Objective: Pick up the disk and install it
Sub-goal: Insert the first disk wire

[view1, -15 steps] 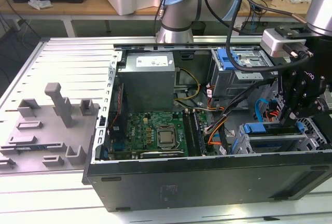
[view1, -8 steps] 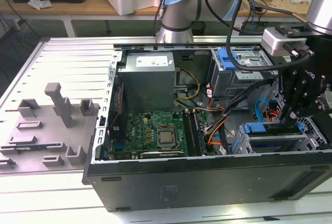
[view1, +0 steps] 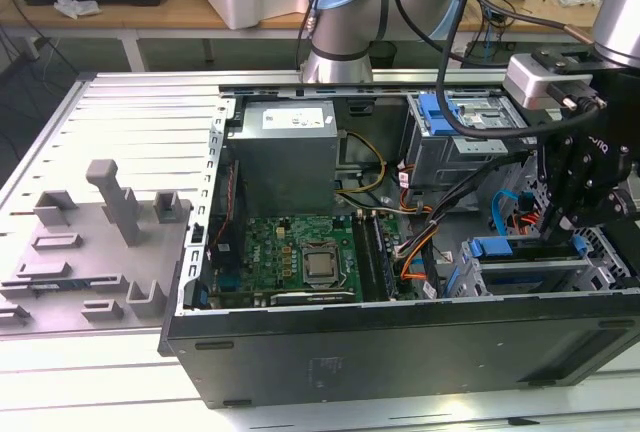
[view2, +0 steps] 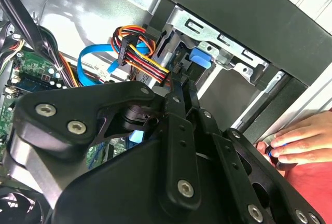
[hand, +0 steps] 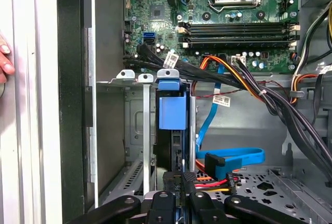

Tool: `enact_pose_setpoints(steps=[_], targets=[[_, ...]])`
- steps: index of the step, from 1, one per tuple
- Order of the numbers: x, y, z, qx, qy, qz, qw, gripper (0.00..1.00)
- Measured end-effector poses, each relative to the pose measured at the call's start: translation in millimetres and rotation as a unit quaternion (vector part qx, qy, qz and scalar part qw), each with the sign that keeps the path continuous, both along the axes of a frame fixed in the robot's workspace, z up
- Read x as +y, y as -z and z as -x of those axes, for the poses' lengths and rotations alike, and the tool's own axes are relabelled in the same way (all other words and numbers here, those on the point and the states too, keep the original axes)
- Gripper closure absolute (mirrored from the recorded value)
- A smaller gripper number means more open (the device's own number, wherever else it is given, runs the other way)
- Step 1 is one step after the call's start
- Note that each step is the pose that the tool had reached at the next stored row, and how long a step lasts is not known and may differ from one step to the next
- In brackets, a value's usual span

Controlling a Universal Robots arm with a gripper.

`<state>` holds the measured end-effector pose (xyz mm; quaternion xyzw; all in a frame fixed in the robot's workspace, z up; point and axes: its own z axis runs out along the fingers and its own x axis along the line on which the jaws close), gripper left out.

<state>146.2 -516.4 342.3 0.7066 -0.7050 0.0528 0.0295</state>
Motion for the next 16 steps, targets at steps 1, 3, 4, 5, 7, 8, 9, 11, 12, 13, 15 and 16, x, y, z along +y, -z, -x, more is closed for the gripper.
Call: enact_pose_setpoints(steps=[1,3,4,5,7,8,9,11,12,13,15,16], targets=[[-0.1,0.0,0.0,0.0,0.0,0.0,1.0,0.83],[-0.1,0.0,0.0,0.0,0.0,0.0,1.0,0.83],[-0.1,0.0,0.0,0.0,0.0,0.0,1.0,0.83],[-0.1,0.0,0.0,0.0,0.0,0.0,1.0,0.83],[-0.1,0.0,0.0,0.0,0.0,0.0,1.0,0.83],[-0.1,0.0,0.0,0.0,0.0,0.0,1.0,0.83],[0.0,0.0,0.0,0.0,0.0,0.0,1.0,0.83],[1.8,0.0,0.0,0.0,0.0,0.0,1.0,0.83],[2.6,0.0,0.0,0.0,0.0,0.0001,1.0,0.83],[2.7,1.2,0.0,0.0,0.0,0.0,1.0,0.83],[2.7,1.2,-0.4,0.0,0.0,-0.0002,1.0,0.83],[2.6,1.4,-0.5,0.0,0.0,-0.0002,1.0,0.83]])
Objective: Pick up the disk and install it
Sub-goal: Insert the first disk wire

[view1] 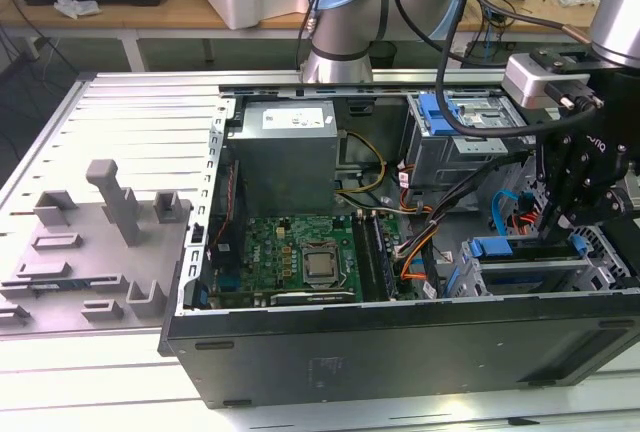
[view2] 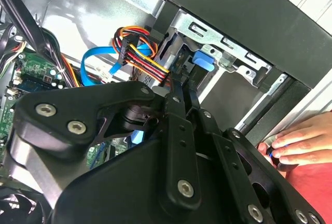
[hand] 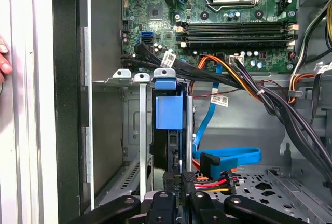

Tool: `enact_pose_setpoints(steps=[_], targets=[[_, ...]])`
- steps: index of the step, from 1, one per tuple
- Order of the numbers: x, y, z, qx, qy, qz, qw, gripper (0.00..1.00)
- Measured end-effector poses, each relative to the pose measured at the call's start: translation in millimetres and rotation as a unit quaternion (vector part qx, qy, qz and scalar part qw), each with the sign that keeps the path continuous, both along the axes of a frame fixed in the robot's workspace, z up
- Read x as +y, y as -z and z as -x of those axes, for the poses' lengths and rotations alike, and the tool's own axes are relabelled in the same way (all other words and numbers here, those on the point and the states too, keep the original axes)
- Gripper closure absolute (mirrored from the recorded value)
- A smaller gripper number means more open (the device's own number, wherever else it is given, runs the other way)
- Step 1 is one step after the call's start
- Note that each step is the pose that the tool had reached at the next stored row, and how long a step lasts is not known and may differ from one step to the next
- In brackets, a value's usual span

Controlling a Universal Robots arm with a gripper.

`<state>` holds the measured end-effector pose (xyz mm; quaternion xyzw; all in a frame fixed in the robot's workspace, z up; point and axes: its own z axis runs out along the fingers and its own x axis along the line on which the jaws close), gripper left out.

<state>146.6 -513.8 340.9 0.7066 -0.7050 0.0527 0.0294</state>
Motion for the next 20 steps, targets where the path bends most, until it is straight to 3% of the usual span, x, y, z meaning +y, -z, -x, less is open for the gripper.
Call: enact_pose_setpoints(steps=[20], targets=[[0.0,2.5,0.0,0.0,0.0,-0.0001,1.0,0.83]])
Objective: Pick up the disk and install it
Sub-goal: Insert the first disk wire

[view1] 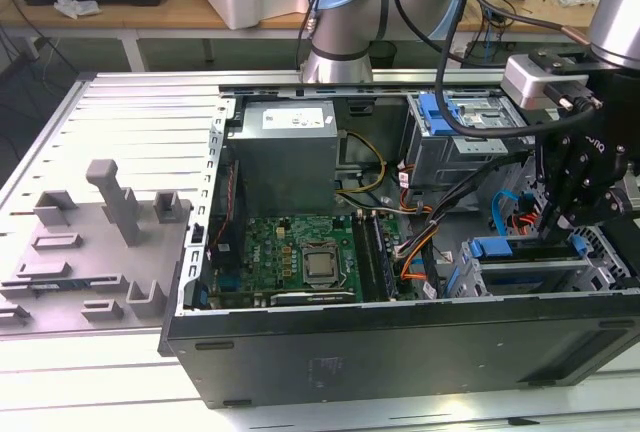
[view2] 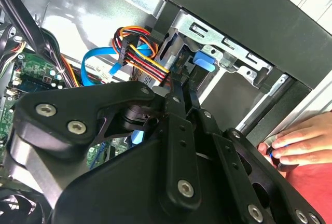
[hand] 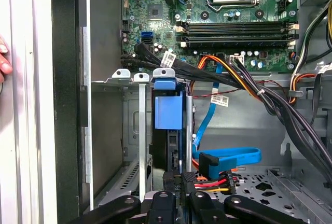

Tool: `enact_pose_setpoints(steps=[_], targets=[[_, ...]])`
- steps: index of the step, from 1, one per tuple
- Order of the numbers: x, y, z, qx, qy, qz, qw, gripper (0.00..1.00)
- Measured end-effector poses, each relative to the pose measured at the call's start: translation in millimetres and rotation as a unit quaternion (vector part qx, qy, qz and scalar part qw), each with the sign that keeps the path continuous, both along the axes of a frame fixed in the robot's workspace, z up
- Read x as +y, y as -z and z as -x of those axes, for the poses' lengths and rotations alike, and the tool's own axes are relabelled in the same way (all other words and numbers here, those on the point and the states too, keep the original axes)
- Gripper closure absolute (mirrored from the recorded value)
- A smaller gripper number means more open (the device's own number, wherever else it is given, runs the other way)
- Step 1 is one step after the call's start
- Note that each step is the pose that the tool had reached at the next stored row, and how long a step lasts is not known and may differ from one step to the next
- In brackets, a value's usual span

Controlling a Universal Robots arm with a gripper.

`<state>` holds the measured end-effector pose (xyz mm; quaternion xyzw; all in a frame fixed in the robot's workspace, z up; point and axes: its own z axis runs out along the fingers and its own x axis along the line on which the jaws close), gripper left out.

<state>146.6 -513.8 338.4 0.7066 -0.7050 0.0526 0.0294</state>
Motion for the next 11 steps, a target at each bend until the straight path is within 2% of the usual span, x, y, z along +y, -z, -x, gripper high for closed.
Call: enact_pose_setpoints(steps=[11], targets=[[0.0,-3.1,0.0,0.0,0.0,-0.0001,1.0,0.83]])
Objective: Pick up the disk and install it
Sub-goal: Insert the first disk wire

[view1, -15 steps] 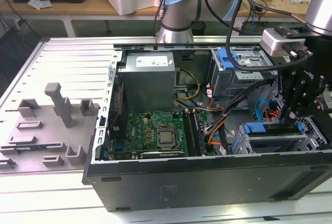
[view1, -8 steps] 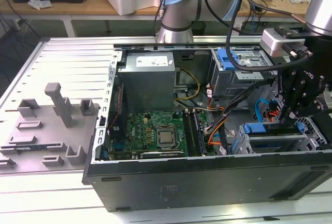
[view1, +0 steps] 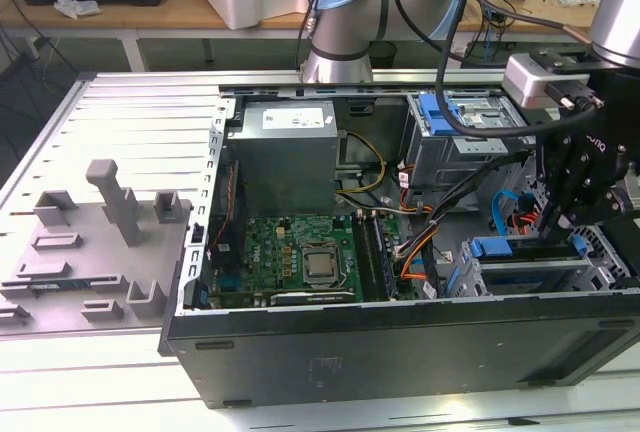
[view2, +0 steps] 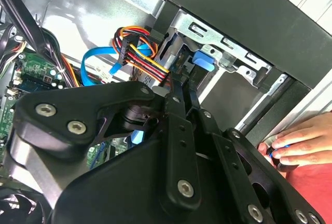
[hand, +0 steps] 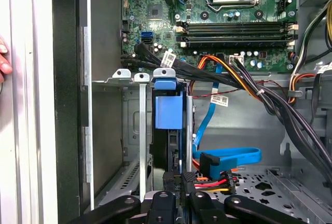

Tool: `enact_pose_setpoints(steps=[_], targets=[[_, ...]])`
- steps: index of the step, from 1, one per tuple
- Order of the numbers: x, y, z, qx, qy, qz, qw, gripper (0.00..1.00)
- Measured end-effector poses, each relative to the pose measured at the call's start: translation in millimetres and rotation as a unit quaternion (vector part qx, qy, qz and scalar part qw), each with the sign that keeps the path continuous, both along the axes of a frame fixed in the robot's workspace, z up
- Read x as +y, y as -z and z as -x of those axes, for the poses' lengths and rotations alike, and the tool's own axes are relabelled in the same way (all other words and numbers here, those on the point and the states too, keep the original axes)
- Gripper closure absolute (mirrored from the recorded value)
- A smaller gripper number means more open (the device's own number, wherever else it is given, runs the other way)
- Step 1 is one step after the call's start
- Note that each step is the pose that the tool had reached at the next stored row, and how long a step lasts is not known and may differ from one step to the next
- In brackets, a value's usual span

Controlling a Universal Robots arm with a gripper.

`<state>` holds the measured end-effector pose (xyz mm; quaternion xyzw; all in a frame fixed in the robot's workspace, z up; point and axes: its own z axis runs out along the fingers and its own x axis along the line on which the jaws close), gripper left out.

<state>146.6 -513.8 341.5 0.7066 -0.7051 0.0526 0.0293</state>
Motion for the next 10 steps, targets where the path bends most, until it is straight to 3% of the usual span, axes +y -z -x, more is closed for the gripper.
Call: enact_pose_setpoints(steps=[10], targets=[[-0.1,-0.7,0.0,0.0,0.001,0.0,1.0,0.83]])
